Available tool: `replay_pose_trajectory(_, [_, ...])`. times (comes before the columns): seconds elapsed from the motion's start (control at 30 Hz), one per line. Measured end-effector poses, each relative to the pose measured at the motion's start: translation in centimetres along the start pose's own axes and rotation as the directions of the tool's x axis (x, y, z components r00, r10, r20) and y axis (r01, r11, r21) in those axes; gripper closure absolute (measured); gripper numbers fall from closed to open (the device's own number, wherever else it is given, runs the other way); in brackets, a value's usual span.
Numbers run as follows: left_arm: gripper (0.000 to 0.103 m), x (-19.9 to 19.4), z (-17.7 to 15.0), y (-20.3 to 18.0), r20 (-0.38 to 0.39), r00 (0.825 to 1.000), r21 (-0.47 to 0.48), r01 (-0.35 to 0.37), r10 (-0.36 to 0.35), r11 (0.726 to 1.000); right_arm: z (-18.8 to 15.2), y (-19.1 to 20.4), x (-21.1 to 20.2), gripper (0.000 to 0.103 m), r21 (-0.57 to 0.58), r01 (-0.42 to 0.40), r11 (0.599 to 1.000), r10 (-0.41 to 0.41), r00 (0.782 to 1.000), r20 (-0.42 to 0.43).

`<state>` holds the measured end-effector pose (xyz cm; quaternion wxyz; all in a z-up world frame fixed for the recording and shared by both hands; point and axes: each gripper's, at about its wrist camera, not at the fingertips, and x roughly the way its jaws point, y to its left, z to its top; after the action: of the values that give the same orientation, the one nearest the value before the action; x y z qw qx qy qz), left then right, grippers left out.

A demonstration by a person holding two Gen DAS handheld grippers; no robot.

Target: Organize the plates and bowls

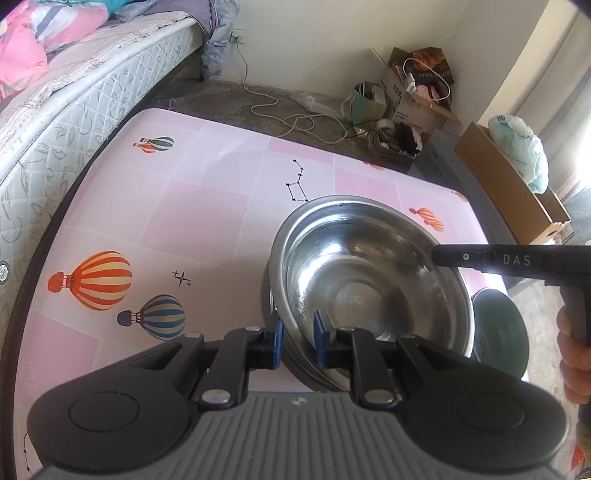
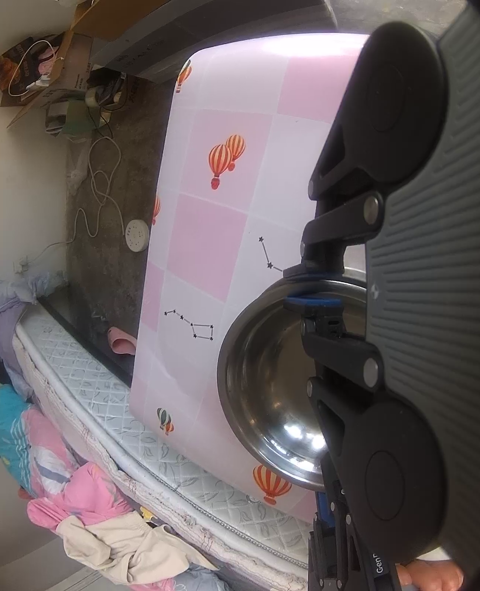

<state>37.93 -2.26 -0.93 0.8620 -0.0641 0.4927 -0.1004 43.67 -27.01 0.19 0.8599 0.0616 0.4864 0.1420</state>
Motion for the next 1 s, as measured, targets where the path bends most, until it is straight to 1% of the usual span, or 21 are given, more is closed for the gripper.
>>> replay_pose_trajectory(0.3, [0.085,1.2,-0.3,0.0,-0.022,0.999,0.005,-0.023,0.023,1.0,-0.2,0.7,1.4,0.094,-0.032,0.03,0.999,-0.03,0.999,-0.023])
replay_pose_trajectory(0.5, [0.084,1.3,-0.4,-0.2,-0.012,1.0,0.017,-0.026,0.026,1.0,-0.2,1.2,2.1,0.094,-0.034,0.038,0.999,-0.039,0.999,-0.035])
replay_pose_trajectory(0.53, [0.083,1.3,-0.4,-0.3,-0.012,0.999,0.021,-0.029,0.03,0.999,-0.2,1.2,2.1,0.094,-0.038,0.043,0.998,-0.044,0.998,-0.034])
replay_pose_trajectory(0.63, [0.076,1.1,-0.4,-0.3,-0.008,1.0,0.023,-0.029,0.029,0.999,0.0,1.6,1.9,0.092,-0.049,0.055,0.997,-0.057,0.998,-0.025])
replay_pose_trajectory(0.7, [0.072,0.7,-0.5,-0.2,0.014,1.0,0.028,-0.02,0.019,0.999,0.2,1.7,1.6,0.092,-0.054,0.058,0.997,-0.059,0.998,-0.016])
replay_pose_trajectory(0.77, [0.064,0.3,-0.5,-0.3,0.034,0.999,0.04,-0.013,0.011,0.999,0.4,1.8,1.3,0.092,-0.06,0.064,0.996,-0.065,0.998,-0.006])
replay_pose_trajectory(0.87, [0.064,-0.1,-0.4,-0.3,0.041,0.999,0.042,-0.013,0.012,0.999,0.7,1.6,1.1,0.092,-0.052,0.063,0.997,-0.064,0.998,-0.002])
replay_pose_trajectory(0.93, [0.064,-0.1,-0.4,-0.1,0.026,1.0,0.024,-0.014,0.013,1.0,0.8,1.4,1.2,0.092,-0.042,0.062,0.997,-0.062,0.998,-0.004])
replay_pose_trajectory(1.0, [0.065,0.1,-0.5,0.5,0.004,1.0,0.0,0.009,-0.009,1.0,0.9,1.0,1.3,0.091,-0.026,0.062,0.998,-0.063,0.998,-0.01])
